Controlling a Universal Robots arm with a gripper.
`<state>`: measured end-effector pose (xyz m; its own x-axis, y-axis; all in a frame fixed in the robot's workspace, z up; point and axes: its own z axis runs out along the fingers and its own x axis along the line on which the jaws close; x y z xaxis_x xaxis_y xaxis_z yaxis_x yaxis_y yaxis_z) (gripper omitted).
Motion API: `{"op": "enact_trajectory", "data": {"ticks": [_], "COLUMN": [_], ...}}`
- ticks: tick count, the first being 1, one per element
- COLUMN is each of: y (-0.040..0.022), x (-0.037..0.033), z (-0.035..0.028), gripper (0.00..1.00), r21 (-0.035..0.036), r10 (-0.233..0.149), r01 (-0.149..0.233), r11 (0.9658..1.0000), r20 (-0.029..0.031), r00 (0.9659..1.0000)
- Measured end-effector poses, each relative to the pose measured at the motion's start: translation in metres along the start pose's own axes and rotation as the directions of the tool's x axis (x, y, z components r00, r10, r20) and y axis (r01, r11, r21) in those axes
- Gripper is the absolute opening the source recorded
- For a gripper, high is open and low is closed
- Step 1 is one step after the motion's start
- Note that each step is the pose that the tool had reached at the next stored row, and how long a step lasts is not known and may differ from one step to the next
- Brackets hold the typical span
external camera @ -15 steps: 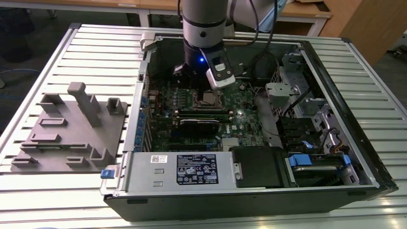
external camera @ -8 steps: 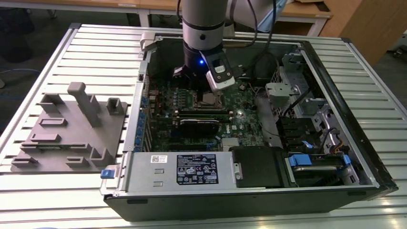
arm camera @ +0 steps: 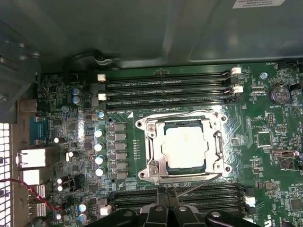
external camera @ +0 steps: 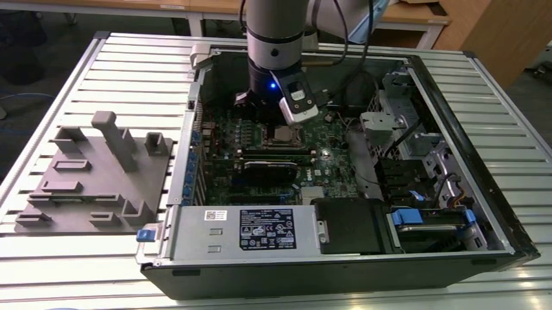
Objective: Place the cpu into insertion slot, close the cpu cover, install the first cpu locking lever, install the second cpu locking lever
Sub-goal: 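Install the second cpu locking lever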
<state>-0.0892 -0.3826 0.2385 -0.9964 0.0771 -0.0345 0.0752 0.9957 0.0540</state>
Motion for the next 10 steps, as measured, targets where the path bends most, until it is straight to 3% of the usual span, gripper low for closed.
{"op": "enact_trajectory", "data": {"ticks": [10], "y": [-0.0011], "x": [0.0077], "z": [0.0094], "gripper": [0.10], "r21": [0.0000], "r10": [0.000], "r01": [0.000], "r11": [1.0000], "r20": [0.0021], "r00": [1.0000]}}
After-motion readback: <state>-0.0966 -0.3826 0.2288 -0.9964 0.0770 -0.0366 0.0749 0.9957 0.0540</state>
